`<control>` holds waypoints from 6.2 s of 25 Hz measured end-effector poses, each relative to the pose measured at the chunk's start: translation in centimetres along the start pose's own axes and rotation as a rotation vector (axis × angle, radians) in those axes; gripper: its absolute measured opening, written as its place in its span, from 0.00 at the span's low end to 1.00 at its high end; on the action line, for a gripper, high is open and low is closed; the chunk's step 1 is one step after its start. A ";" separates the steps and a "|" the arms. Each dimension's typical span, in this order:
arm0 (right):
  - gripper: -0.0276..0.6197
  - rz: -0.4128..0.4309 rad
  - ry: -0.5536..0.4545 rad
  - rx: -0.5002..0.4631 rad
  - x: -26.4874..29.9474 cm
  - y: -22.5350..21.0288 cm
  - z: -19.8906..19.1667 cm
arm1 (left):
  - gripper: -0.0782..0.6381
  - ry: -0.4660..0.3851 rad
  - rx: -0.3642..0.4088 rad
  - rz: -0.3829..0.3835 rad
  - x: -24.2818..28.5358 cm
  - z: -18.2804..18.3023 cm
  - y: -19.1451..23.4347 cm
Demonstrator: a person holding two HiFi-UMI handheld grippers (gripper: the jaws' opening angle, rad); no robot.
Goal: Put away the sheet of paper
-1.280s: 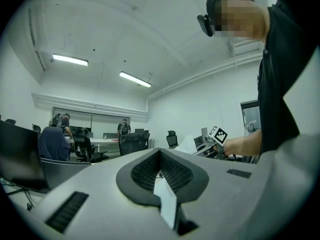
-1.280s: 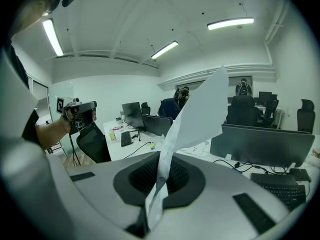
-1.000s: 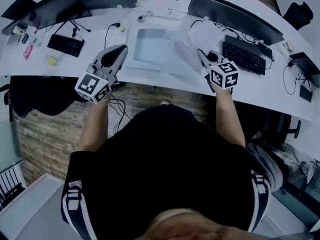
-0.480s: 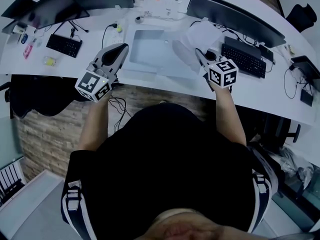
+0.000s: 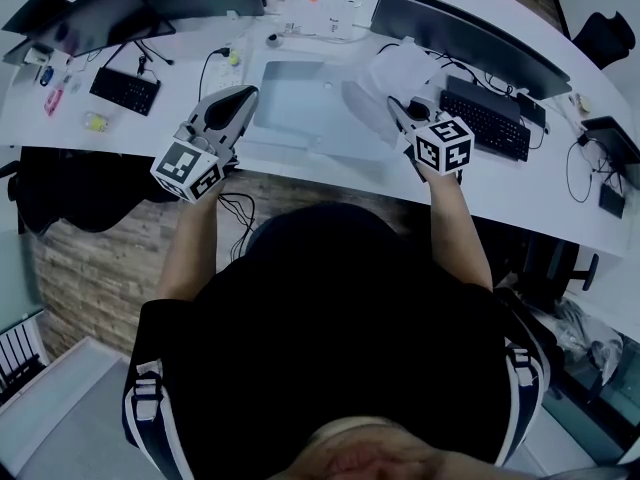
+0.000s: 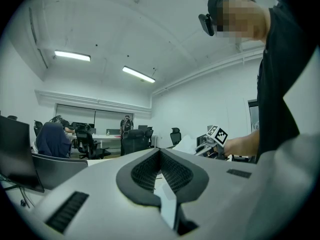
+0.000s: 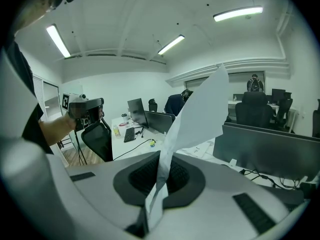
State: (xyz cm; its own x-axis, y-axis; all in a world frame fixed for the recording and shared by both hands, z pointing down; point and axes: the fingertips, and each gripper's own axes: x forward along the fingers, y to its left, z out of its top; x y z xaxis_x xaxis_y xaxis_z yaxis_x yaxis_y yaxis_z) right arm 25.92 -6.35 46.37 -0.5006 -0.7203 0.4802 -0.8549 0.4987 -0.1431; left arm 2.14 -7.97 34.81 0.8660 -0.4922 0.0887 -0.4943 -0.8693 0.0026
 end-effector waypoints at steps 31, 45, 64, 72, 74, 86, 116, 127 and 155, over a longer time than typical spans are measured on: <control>0.06 0.067 0.044 -0.026 1.5 2.9 -0.6 | 0.14 -0.001 -0.023 0.049 -2.8 -0.9 0.9; 0.06 0.042 0.076 0.041 2.4 3.3 -1.7 | 0.14 0.005 -0.025 0.017 -2.8 -1.2 4.5; 0.06 0.041 0.095 0.080 5.8 3.5 -1.9 | 0.14 0.008 -0.031 -0.015 -2.2 -1.7 8.3; 0.06 0.065 0.114 0.120 7.9 3.6 -2.5 | 0.14 0.014 -0.038 -0.013 -2.0 -2.3 10.1; 0.06 0.079 0.119 0.138 8.5 3.7 -2.9 | 0.14 0.017 -0.041 -0.014 -1.9 -2.4 10.4; 0.06 0.106 0.160 0.191 12.1 2.8 -4.9 | 0.14 0.035 -0.047 -0.030 -1.0 -3.3 11.9; 0.06 0.191 0.242 0.318 18.3 1.2 -10.7 | 0.14 0.098 -0.073 -0.017 -0.7 -5.7 14.8; 0.06 0.185 0.298 0.331 20.1 -0.6 -13.1 | 0.14 0.114 -0.092 -0.014 -0.5 -6.5 15.6; 0.06 0.130 0.420 0.398 22.5 -4.2 -18.5 | 0.14 0.172 -0.122 -0.032 1.5 -8.9 16.5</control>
State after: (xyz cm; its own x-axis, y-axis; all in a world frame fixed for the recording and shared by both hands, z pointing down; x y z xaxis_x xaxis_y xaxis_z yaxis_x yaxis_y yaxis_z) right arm 20.76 -15.70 73.74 -0.5772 -0.3728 0.7265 -0.8162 0.2923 -0.4984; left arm -5.37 -22.67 43.88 0.8606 -0.4407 0.2552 -0.4817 -0.8670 0.1273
